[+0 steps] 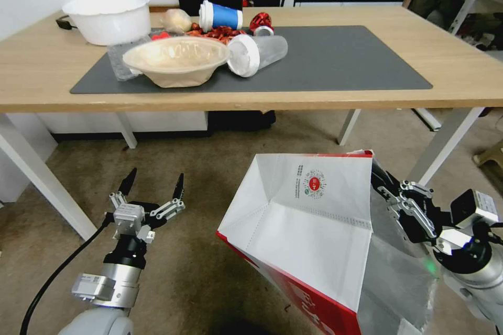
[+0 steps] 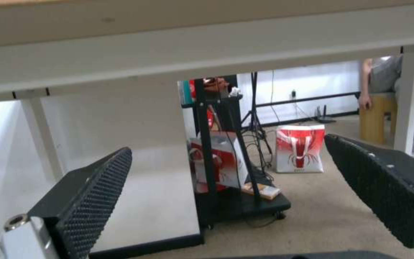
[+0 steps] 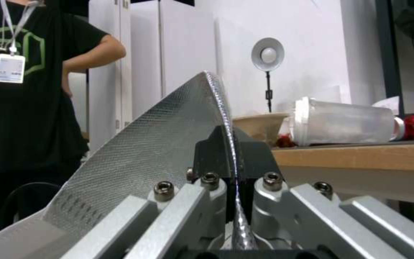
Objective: Pick up the food delivery bag from the floor and place it on the table.
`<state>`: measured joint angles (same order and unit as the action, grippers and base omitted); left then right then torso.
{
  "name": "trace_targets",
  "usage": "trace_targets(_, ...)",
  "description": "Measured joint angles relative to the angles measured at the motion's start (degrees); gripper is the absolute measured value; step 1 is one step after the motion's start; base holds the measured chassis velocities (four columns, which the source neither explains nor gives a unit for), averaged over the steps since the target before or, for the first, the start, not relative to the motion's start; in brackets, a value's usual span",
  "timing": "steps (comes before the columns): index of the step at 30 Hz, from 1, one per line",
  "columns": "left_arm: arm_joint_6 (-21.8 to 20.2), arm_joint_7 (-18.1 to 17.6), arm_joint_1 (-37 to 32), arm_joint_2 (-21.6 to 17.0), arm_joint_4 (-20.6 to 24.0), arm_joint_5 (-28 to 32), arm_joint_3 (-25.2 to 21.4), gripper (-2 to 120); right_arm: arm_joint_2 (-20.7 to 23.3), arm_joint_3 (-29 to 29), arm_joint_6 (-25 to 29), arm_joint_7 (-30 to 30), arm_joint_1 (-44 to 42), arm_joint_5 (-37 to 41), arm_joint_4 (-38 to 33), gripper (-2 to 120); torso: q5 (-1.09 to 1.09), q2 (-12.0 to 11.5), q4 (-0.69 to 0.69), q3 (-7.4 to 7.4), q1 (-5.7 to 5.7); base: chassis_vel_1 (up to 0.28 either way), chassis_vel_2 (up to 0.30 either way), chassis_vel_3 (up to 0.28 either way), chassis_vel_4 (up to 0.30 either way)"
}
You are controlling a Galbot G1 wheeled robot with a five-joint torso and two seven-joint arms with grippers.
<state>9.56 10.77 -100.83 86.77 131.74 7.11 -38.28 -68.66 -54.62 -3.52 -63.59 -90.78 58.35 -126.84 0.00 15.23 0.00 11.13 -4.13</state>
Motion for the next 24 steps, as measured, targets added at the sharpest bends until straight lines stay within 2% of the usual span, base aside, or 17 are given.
trace_targets(6,-0.2,0.0,0.3,-0.1,0.1,0.3,-0.3,100,0.1,0.1,-0.8,-1.2,0.1,0.0,0.4,0,0.0,1.8,0.0,1.33,-0.5,0.0,0.0,0.0,0.0)
trace_targets(24,-0.9,-0.6,0.4,-0.4,0.4,0.7,-0.2,100,0.3,0.6,-1.8,-1.5,0.8,0.2,0.4,0,0.0,5.8,0.01,4.08,-1.72,0.0,0.0,0.0,0.0)
